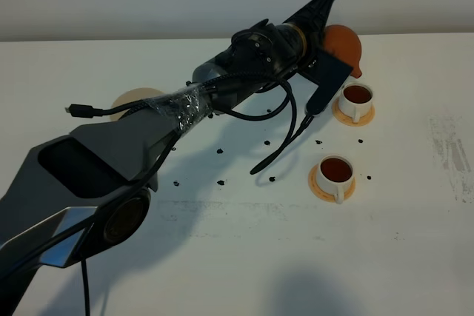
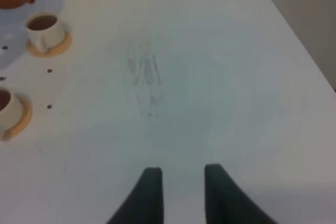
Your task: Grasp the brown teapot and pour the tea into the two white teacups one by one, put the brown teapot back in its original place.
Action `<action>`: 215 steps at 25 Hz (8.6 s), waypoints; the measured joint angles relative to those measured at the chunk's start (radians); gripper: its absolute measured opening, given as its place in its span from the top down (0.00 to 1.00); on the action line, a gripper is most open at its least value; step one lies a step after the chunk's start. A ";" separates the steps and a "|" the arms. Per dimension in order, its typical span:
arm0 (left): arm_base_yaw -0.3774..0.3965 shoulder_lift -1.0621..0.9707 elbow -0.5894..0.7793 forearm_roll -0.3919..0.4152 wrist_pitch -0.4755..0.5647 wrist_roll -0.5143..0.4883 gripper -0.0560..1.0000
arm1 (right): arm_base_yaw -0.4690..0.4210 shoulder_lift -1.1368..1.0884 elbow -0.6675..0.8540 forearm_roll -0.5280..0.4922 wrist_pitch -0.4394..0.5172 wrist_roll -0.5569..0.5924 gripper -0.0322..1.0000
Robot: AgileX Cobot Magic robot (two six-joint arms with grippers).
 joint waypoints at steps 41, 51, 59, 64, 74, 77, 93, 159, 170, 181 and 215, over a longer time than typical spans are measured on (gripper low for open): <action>0.225 -0.580 0.688 -0.297 0.250 -0.529 0.86 | 0.000 0.000 0.000 0.000 0.000 0.000 0.76; 0.305 -0.643 0.749 -0.353 0.342 -0.746 0.86 | 0.000 0.000 0.000 0.000 0.000 0.000 0.76; 0.342 -0.643 0.749 -0.362 0.408 -0.850 0.86 | 0.000 0.000 0.000 0.000 0.000 0.000 0.75; 0.354 -0.643 0.749 -0.379 0.443 -0.887 0.86 | 0.000 0.000 0.000 0.000 0.000 0.000 0.75; 0.408 -0.643 0.749 -0.405 0.504 -0.976 0.86 | 0.000 0.000 0.000 0.000 0.000 0.000 0.75; 0.431 -0.644 0.770 -0.406 0.492 -0.979 0.86 | 0.000 0.000 0.000 0.000 0.000 0.000 0.75; 0.485 -0.637 0.907 -0.463 0.300 -1.034 0.86 | 0.000 0.000 0.000 0.000 0.000 0.000 0.76; 0.831 -1.396 1.435 -0.538 0.317 -1.164 0.49 | 0.000 0.000 0.000 0.000 0.000 0.000 0.76; 0.875 -1.905 1.565 -0.547 0.591 -1.167 0.49 | 0.000 0.000 0.000 0.000 0.000 0.000 0.76; 0.837 -2.128 1.612 -0.667 0.771 -1.236 0.49 | 0.000 0.000 0.000 0.000 0.000 0.000 0.76; 0.731 -2.582 1.862 -0.539 0.714 -1.370 0.49 | 0.000 0.000 0.000 0.010 0.000 0.000 0.76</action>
